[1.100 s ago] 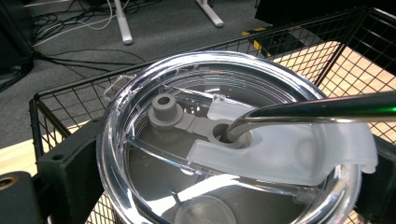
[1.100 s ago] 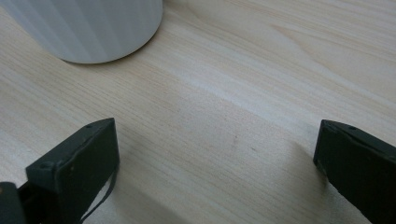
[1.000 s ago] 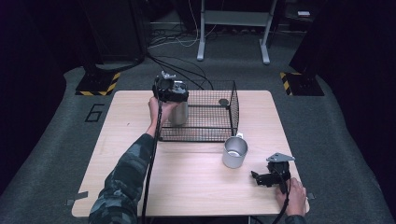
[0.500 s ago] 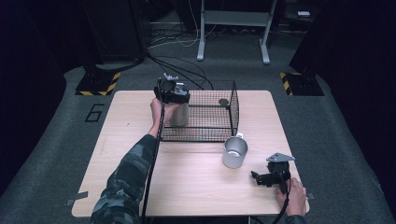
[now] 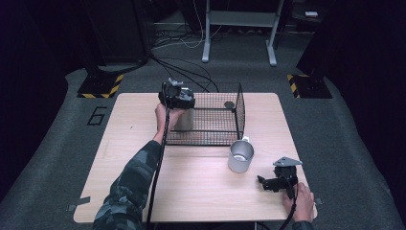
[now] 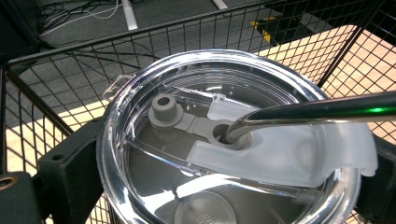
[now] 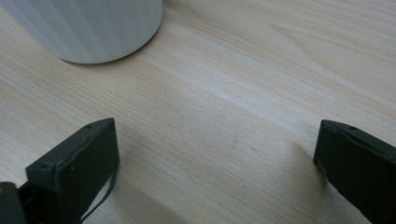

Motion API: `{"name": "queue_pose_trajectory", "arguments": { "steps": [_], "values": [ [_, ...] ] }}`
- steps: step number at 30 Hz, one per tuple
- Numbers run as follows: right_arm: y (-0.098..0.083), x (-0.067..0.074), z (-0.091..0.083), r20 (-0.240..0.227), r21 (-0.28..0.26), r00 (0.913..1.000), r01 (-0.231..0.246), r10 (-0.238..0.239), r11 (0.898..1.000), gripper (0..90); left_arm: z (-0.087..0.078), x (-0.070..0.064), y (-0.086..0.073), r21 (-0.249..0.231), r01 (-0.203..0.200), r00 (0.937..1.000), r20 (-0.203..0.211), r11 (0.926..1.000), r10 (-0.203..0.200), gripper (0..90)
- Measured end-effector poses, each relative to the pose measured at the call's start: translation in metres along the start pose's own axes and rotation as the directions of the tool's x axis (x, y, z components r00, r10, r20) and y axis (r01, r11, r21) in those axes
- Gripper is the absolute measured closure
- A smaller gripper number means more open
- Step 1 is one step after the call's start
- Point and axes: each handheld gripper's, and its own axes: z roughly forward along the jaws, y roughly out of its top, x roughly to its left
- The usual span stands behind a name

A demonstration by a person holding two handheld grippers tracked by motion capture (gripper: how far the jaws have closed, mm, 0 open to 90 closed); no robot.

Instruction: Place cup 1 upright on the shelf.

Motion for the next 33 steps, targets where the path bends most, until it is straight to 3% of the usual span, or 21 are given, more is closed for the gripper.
{"name": "queue_pose_trajectory", "arguments": {
  "steps": [1,2,6,18,23,32,33],
  "values": [
    [0.0,0.0,0.0,0.0,0.0,1.0,0.0,0.0,1.0,0.0,0.0,0.0,0.0,0.0,0.0,1.0,0.0,1.0,0.0,3.6],
    [0.0,0.0,0.0,0.0,0.0,1.0,0.0,0.0,1.0,0.0,-0.004,0.005,-0.002,0.02,0.045,0.999,0.005,0.9988,-0.045,3.6],
    [0.0,0.0,0.0,0.0,0.0,1.0,-0.001,0.001,1.0,0.0,-0.006,0.003,-0.002,0.033,0.026,0.9996,0.008,0.9991,-0.027,3.4],
    [0.0,0.0,0.0,0.0,0.0,1.0,0.0,0.0,1.0,0.0,-0.014,0.001,0.002,-0.004,0.031,0.9995,0.009,0.9995,-0.031,1.6],
    [0.0,0.0,0.0,-0.001,0.002,1.0,0.0,0.0,1.0,0.0,-0.017,0.006,0.005,0.024,0.027,0.9983,0.051,0.9993,-0.028,0.0],
    [0.0,0.0,0.0,0.001,0.0,1.0,0.0,0.0,1.0,0.0,-0.02,0.005,0.006,0.013,0.029,0.9986,0.045,0.9995,-0.03,0.0],
    [0.0,0.0,0.0,0.001,0.0,1.0,0.0,0.0,1.0,0.0,-0.033,-0.001,0.013,-0.025,-0.035,0.999,0.029,0.9991,0.035,0.0]
  ]
}}
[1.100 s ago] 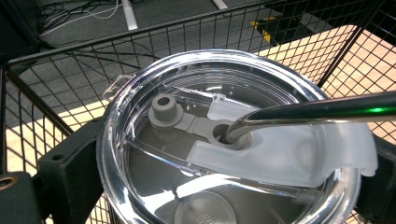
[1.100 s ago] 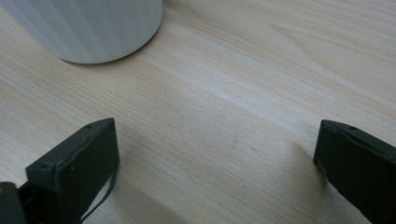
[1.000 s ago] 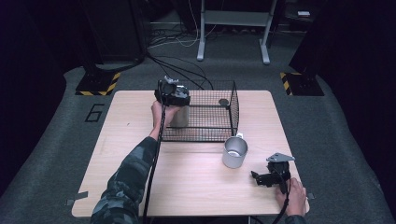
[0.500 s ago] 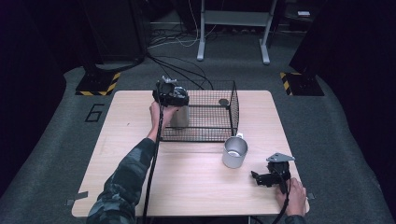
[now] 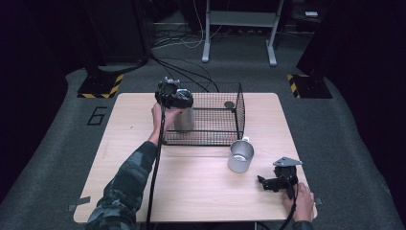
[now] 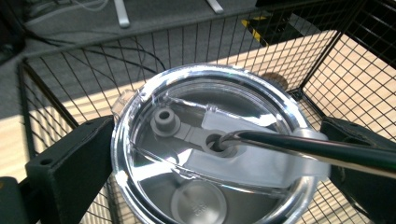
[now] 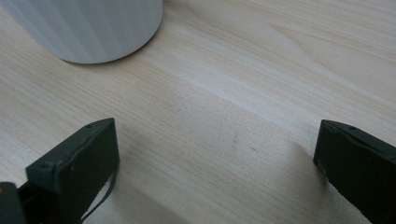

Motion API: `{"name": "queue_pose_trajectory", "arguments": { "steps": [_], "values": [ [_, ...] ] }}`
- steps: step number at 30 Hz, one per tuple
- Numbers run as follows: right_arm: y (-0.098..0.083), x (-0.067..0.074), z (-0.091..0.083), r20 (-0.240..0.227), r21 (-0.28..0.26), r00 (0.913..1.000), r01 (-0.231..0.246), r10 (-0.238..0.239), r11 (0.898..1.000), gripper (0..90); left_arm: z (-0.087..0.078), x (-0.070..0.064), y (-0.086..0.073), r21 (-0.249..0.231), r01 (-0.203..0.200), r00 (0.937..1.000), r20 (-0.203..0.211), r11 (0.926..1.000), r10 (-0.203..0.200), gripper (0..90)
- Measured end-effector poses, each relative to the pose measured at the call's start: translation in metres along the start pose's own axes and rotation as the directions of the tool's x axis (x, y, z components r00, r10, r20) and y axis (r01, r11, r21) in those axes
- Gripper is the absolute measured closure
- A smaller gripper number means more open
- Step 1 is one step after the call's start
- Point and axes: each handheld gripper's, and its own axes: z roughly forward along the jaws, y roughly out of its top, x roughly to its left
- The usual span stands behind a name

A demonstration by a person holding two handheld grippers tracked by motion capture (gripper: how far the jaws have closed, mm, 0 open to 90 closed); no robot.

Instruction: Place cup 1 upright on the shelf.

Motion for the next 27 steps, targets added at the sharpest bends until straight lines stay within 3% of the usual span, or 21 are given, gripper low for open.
{"name": "queue_pose_trajectory", "arguments": {
  "steps": [6,14,27],
  "values": [
    [0.0,0.0,0.0,-0.001,0.003,1.0,0.0,0.0,1.0,0.0,-0.013,-0.002,0.004,-0.015,-0.017,0.9999,0.001,0.9997,0.017,0.0],
    [0.0,0.0,0.0,-0.001,0.0,1.0,0.0,0.0,1.0,0.0,-0.037,-0.001,0.004,-0.016,-0.026,0.9986,0.046,0.9995,0.027,0.0],
    [0.0,0.0,0.0,-0.001,0.001,1.0,0.0,0.0,1.0,0.0,-0.088,-0.002,-0.025,-0.037,-0.109,0.9878,0.108,0.9934,0.112,0.0]
  ]
}}
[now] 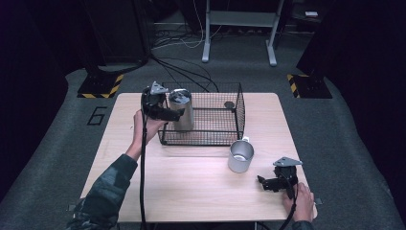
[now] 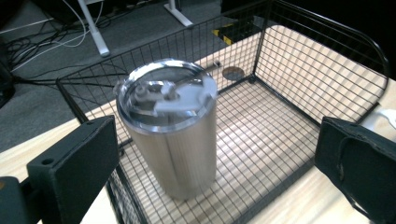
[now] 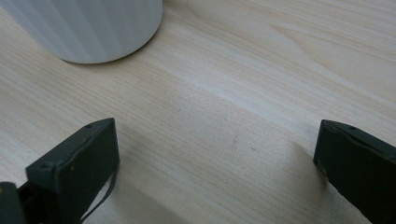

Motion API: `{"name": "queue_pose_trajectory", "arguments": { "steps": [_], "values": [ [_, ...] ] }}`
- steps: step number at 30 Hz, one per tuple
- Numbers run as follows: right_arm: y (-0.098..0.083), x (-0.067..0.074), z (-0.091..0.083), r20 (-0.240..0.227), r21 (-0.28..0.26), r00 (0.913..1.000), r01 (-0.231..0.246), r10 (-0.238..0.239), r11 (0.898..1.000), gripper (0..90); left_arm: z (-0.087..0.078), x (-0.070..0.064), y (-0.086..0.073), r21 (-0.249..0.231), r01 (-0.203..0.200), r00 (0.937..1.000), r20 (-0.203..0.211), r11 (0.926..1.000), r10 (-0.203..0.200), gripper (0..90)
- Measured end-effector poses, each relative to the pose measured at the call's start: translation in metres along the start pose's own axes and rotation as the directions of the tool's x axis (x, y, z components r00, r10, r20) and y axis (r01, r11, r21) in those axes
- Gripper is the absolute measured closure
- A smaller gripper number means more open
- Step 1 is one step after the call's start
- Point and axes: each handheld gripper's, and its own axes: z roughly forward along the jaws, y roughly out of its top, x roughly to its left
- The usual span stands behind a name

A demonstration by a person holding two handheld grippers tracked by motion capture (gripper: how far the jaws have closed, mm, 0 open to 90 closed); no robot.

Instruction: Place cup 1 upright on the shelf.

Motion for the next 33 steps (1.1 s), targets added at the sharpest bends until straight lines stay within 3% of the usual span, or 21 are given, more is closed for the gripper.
{"name": "queue_pose_trajectory", "arguments": {
  "steps": [7,13,25,33],
  "values": [
    [0.0,0.0,0.0,0.0,0.0,1.0,0.0,0.0,1.0,0.0,-0.024,-0.003,-0.024,0.001,-0.027,0.9996,0.01,0.9996,0.026,0.0],
    [0.0,0.0,0.0,0.0,0.001,1.0,0.0,0.0,1.0,0.0,-0.036,0.0,-0.058,0.011,-0.032,0.9988,0.037,0.9994,0.032,0.1],
    [0.0,0.0,0.0,-0.001,0.006,1.0,0.001,-0.001,1.0,0.0,-0.046,0.016,-0.137,0.038,0.063,0.9978,0.015,0.9972,-0.064,0.1],
    [0.0,0.0,0.0,0.0,0.005,1.0,0.003,-0.003,1.0,0.0,-0.033,0.025,-0.182,0.144,0.102,0.9948,-0.016,0.9843,-0.101,0.0]
  ]
}}
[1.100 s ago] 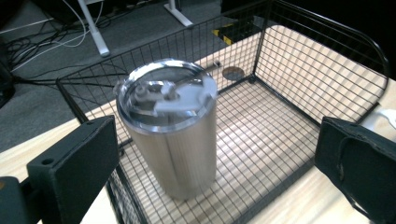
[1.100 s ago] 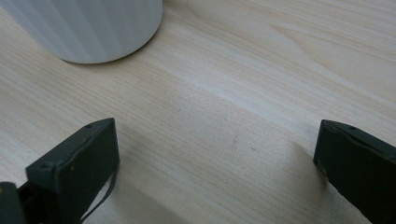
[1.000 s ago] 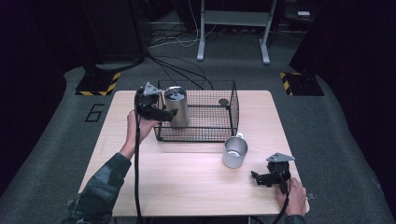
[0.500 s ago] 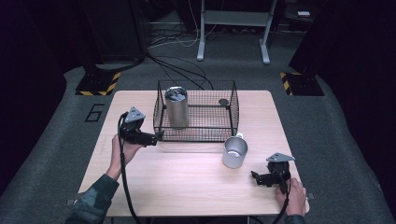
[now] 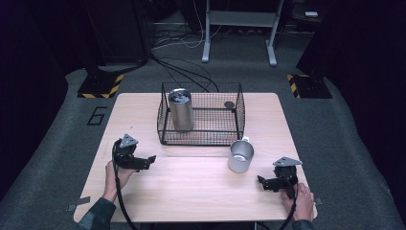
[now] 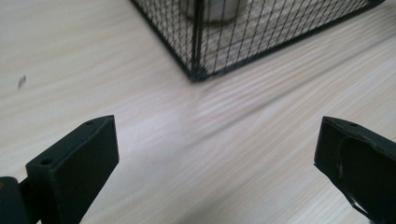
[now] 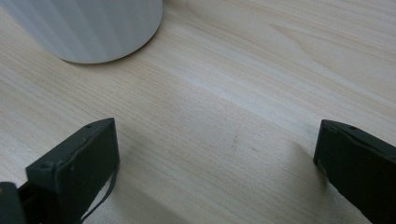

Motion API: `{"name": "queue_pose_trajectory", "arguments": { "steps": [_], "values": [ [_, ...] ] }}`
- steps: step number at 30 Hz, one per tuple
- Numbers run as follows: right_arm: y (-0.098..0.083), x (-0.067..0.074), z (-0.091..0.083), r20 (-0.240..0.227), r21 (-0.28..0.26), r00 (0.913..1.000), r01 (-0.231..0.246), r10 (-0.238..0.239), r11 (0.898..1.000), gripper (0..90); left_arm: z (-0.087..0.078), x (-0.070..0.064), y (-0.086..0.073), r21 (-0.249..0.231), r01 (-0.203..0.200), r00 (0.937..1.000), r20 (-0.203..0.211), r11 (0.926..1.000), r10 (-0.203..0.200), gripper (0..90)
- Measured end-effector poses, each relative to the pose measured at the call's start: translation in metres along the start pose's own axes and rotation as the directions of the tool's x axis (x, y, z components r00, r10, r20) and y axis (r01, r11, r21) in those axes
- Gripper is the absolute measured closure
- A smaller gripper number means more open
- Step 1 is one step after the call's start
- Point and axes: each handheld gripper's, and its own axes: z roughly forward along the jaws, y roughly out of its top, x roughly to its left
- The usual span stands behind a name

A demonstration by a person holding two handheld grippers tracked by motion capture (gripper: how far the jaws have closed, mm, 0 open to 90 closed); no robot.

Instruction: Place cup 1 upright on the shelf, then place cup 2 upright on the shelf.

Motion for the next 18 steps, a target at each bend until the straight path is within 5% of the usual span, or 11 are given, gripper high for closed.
{"name": "queue_pose_trajectory", "arguments": {
  "steps": [5,8,10,18],
  "values": [
    [0.0,0.0,0.0,0.0,0.0,1.0,0.0,0.0,1.0,0.0,0.011,0.008,-0.02,0.036,0.027,0.999,-0.037,0.999,-0.026,0.0],
    [0.0,0.0,0.0,0.0,-0.001,1.0,0.002,-0.002,1.0,0.0,0.017,0.014,-0.03,0.06,0.039,0.9947,-0.097,0.9974,-0.033,0.0],
    [0.0,0.0,0.0,0.0,-0.001,1.0,0.002,-0.002,1.0,0.0,0.021,0.017,-0.036,0.074,0.074,0.9932,-0.095,0.9945,-0.067,0.0],
    [-0.001,0.003,-0.001,0.025,-0.001,0.9994,-0.022,0.022,1.0,0.0,0.027,0.023,-0.047,0.068,0.08,0.9881,-0.137,0.9944,-0.07,0.0]
  ]
}}
